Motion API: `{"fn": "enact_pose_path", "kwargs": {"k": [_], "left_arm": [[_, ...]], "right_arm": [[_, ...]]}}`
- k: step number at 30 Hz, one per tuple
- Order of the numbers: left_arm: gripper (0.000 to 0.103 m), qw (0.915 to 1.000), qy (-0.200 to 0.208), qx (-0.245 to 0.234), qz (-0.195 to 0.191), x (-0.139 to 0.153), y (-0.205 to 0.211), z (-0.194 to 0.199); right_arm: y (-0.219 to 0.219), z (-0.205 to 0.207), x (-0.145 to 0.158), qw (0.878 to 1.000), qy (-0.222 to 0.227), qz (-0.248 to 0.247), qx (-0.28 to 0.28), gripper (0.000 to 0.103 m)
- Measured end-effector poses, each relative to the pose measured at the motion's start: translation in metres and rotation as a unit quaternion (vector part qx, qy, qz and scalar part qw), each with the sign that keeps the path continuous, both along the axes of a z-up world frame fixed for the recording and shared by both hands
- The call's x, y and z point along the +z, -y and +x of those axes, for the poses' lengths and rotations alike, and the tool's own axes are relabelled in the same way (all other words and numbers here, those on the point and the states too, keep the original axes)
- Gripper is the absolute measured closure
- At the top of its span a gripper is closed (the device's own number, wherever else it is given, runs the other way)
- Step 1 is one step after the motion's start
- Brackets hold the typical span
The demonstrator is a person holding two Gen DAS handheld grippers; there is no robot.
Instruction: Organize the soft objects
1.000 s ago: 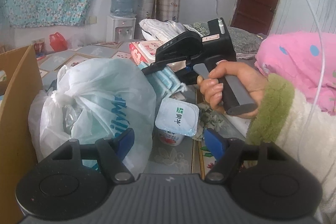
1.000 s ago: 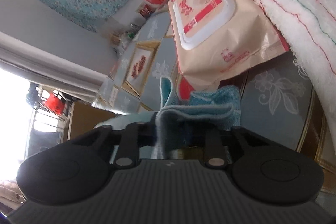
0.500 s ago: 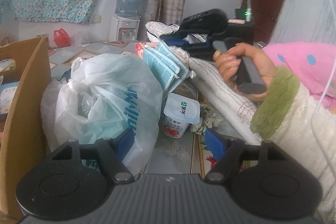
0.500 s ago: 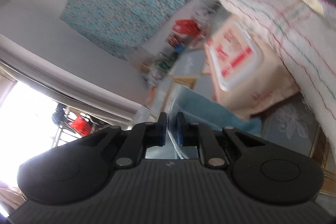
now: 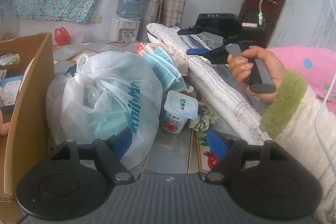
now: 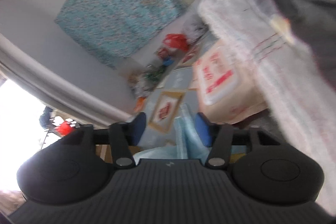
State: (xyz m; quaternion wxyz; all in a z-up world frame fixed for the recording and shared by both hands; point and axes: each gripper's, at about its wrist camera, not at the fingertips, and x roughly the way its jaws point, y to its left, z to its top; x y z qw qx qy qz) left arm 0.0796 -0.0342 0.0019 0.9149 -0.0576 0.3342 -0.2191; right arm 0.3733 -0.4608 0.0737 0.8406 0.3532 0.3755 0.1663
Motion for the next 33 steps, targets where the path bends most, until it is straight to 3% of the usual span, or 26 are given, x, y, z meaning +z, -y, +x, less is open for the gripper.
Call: {"fn": "enact_pose_path", "kwargs": {"k": [5, 10, 11, 12, 14, 17, 23, 33], "left_arm": [[0.02, 1.0, -0.003, 0.001, 0.001, -0.002, -0.002, 0.002], [0.017, 0.9999, -0.011, 0.003, 0.003, -0.006, -0.004, 0.003], [0.017, 0.9999, -0.013, 0.005, 0.004, -0.007, -0.005, 0.003], [0.017, 0.9999, -0.014, 0.007, 0.004, -0.008, -0.006, 0.003], [0.017, 0.9998, -0.018, 0.01, 0.003, -0.009, -0.008, 0.003], [0.017, 0.9997, -0.02, 0.015, 0.001, -0.01, -0.013, 0.002], [0.017, 0.9995, -0.021, 0.022, -0.006, -0.01, -0.019, -0.003], [0.017, 0.9998, -0.002, 0.012, -0.014, -0.002, -0.025, -0.021]], "right_arm": [[-0.013, 0.012, -0.021, 0.999, -0.037, -0.027, 0.022, 0.031], [-0.054, 0.021, -0.033, 0.991, -0.053, -0.094, 0.077, 0.031], [-0.059, 0.021, -0.034, 0.99, -0.052, -0.104, 0.08, 0.039], [-0.064, 0.022, -0.035, 0.989, -0.051, -0.109, 0.084, 0.056], [-0.068, 0.023, -0.04, 0.989, -0.055, -0.099, 0.092, 0.079], [-0.064, 0.022, -0.042, 0.993, -0.058, -0.067, 0.083, 0.094], [-0.043, 0.012, -0.029, 0.998, -0.027, 0.016, 0.059, 0.096], [-0.004, -0.05, 0.048, 0.994, 0.071, 0.062, 0.054, 0.096]]}}
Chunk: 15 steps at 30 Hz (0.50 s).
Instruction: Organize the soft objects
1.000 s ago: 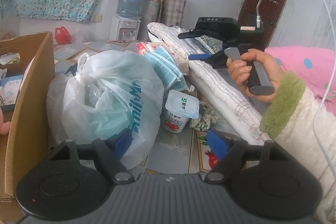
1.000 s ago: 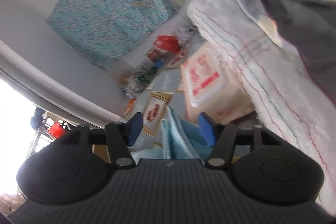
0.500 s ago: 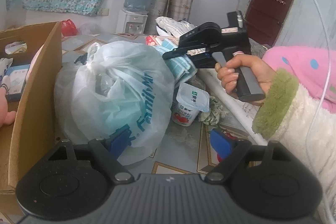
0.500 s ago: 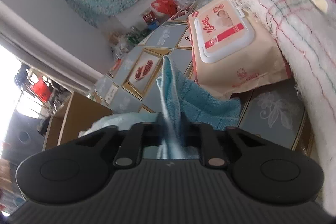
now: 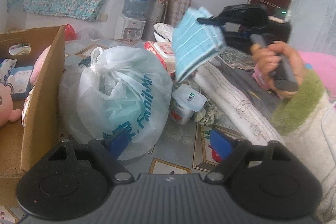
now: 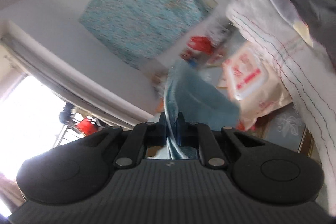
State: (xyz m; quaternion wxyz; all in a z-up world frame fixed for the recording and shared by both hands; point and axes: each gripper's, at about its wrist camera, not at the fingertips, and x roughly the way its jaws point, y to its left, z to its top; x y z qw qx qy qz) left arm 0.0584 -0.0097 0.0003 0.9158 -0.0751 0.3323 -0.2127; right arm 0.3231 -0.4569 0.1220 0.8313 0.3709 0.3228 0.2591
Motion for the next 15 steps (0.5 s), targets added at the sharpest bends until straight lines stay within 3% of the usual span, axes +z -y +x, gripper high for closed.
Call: {"fn": "enact_pose_path", "kwargs": {"k": [9, 15], "left_arm": [[0.017, 0.9999, 0.009, -0.006, -0.007, 0.0, -0.006, -0.023], [0.017, 0.9998, -0.007, -0.001, -0.02, -0.01, -0.007, -0.024]], "right_arm": [[0.011, -0.079, 0.048, 0.998, 0.042, 0.03, 0.042, 0.096], [0.006, -0.118, 0.074, 0.995, 0.075, 0.037, 0.06, 0.096]]}}
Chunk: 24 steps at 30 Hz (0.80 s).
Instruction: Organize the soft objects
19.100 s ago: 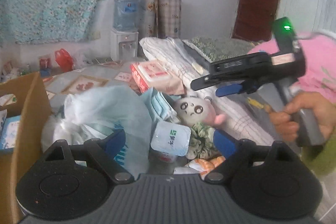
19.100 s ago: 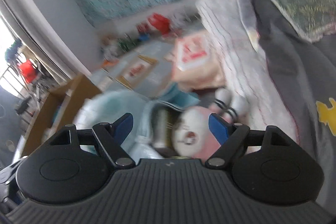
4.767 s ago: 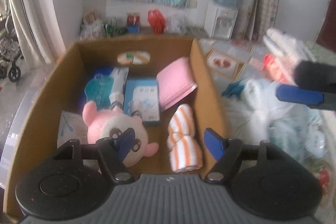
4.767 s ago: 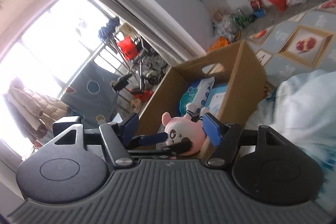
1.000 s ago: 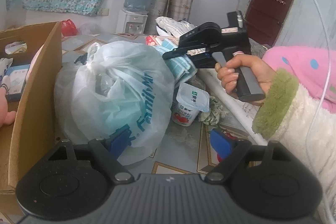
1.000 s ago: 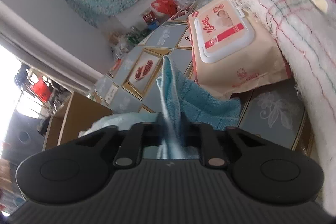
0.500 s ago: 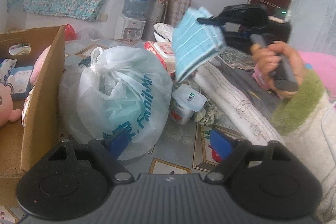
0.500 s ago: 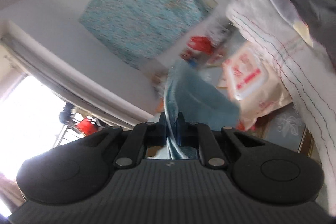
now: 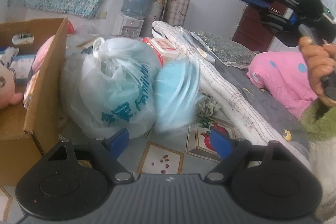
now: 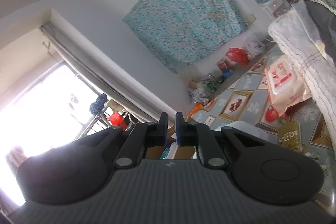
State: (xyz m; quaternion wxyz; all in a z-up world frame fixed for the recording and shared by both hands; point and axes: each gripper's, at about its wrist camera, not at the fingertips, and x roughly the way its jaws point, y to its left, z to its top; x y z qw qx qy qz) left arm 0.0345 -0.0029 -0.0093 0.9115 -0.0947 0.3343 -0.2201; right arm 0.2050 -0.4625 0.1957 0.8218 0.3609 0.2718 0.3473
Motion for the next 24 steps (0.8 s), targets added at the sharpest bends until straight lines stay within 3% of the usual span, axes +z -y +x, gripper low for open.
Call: {"fn": "enact_pose_path", "kwargs": {"k": [4, 8, 10, 12, 14, 18, 24], "left_arm": [[0.017, 1.0, -0.009, -0.001, 0.003, -0.009, 0.003, 0.0], [0.017, 0.9998, -0.018, -0.005, 0.01, -0.016, 0.008, 0.003], [0.017, 0.9997, -0.01, -0.009, 0.021, -0.016, 0.013, 0.005], [0.017, 0.9991, 0.004, -0.014, 0.038, -0.012, 0.023, 0.008], [0.017, 0.9979, 0.022, -0.018, 0.059, -0.007, 0.034, 0.013], [0.017, 0.9935, 0.048, -0.017, 0.102, -0.003, 0.058, 0.029], [0.017, 0.9908, 0.037, -0.028, 0.127, -0.006, 0.085, 0.057]], "right_arm": [[-0.006, -0.019, -0.014, 1.0, -0.015, -0.003, 0.021, 0.095], [-0.004, -0.036, -0.05, 0.999, -0.05, -0.016, 0.013, 0.091], [-0.003, -0.042, -0.073, 0.997, -0.071, -0.023, 0.002, 0.084], [0.001, -0.048, -0.094, 0.996, -0.087, -0.025, -0.017, 0.068], [0.004, -0.055, -0.112, 0.995, -0.093, -0.026, -0.039, 0.064], [0.009, -0.061, -0.15, 0.992, -0.114, 0.015, -0.057, 0.058], [0.014, -0.051, -0.182, 0.986, -0.146, 0.046, -0.07, 0.053]]}}
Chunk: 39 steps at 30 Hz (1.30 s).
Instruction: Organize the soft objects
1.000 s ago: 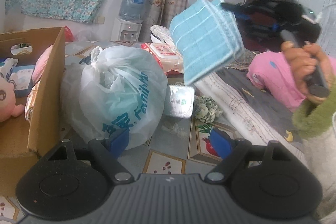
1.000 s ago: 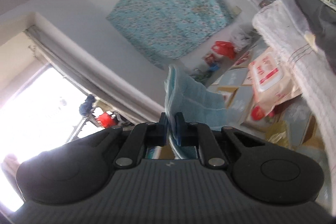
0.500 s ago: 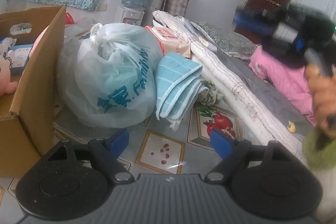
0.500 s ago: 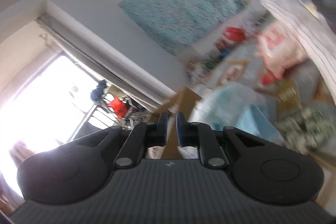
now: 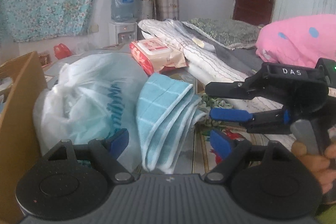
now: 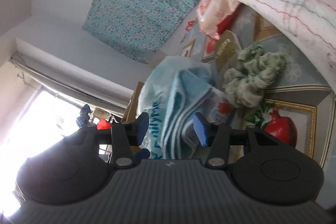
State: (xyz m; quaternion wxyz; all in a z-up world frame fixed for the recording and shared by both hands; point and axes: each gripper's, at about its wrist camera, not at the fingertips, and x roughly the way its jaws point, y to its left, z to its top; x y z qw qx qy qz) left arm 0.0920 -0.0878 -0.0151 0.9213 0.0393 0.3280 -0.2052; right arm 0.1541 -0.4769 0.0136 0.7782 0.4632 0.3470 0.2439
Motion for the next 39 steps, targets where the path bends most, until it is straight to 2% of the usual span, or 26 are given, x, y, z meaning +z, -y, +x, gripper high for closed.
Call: {"fn": "enact_pose_path", "kwargs": {"k": [5, 8, 11, 13, 15, 16, 17, 20, 25, 29, 33, 39], "left_arm": [[0.017, 0.9993, 0.001, -0.004, 0.036, -0.005, 0.014, 0.014], [0.023, 0.9977, 0.005, -0.01, 0.067, -0.012, 0.021, 0.017], [0.043, 0.9968, -0.008, -0.007, 0.079, -0.016, 0.021, 0.021], [0.057, 0.9971, -0.022, -0.003, 0.072, -0.018, 0.018, 0.025], [0.076, 0.9973, -0.03, -0.001, 0.066, -0.018, 0.014, 0.027], [0.081, 0.9974, -0.03, 0.002, 0.066, -0.017, 0.013, 0.026], [0.091, 0.9975, -0.028, 0.005, 0.065, -0.016, 0.012, 0.026], [0.093, 0.9985, -0.026, 0.015, 0.046, -0.009, 0.003, 0.023], [0.093, 0.9993, -0.036, 0.009, 0.009, 0.001, -0.014, 0.013], [0.093, 0.9987, -0.044, -0.002, -0.024, 0.008, -0.03, -0.006], [0.093, 0.9965, -0.059, 0.008, -0.059, 0.01, -0.052, -0.021], [0.093, 0.9939, -0.077, 0.044, -0.065, -0.005, -0.078, -0.04]], "right_arm": [[0.001, 0.008, -0.016, 0.999, -0.009, 0.031, 0.0, 0.047], [0.002, 0.013, -0.023, 0.999, -0.015, 0.041, 0.002, 0.046], [0.002, 0.012, -0.025, 0.999, -0.018, 0.042, 0.008, 0.044], [0.002, 0.012, -0.024, 0.999, -0.018, 0.046, 0.012, 0.043], [0.002, 0.012, -0.025, 0.998, -0.017, 0.053, 0.015, 0.042], [0.002, 0.012, -0.024, 0.998, -0.017, 0.052, 0.015, 0.042], [0.001, 0.012, -0.023, 0.998, -0.016, 0.051, 0.013, 0.041], [-0.001, 0.012, -0.019, 0.998, -0.011, 0.058, 0.016, 0.04], [-0.003, 0.001, -0.019, 0.996, -0.002, 0.08, 0.036, 0.03], [-0.016, -0.012, -0.035, 0.993, -0.028, 0.094, 0.059, 0.027], [-0.03, -0.02, -0.046, 0.992, -0.047, 0.093, 0.073, 0.027], [-0.028, -0.033, -0.025, 0.997, -0.007, 0.061, 0.051, 0.03]]}}
